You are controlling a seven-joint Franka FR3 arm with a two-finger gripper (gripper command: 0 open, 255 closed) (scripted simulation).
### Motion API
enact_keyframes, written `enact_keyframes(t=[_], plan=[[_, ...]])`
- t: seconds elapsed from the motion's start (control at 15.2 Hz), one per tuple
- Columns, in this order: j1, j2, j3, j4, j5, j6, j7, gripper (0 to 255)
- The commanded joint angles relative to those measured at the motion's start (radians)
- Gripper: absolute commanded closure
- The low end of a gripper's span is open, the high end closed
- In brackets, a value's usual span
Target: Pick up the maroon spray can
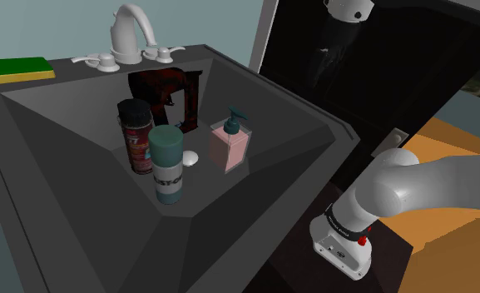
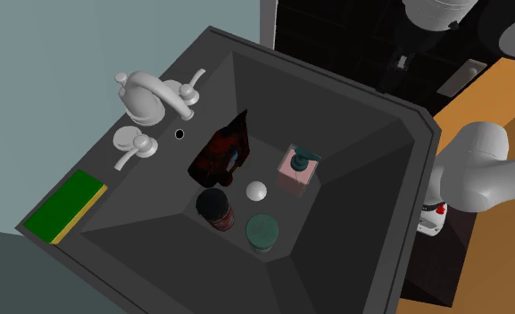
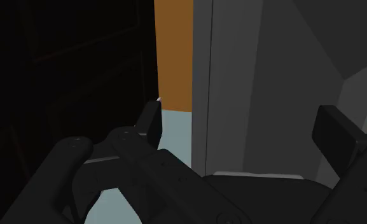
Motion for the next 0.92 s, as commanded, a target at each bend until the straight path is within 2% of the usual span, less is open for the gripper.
enact_keyframes(t=[0.0, 0.46, 0.86], plan=[[0.000, 0.000, 0.000, 0.000, 0.000, 0.000, 0.000, 0], [0.018, 0.072, 0.154, 0.029, 0.126, 0.039, 0.228, 0], [0.019, 0.183, 0.287, 0.103, 0.205, 0.087, 0.422, 0]])
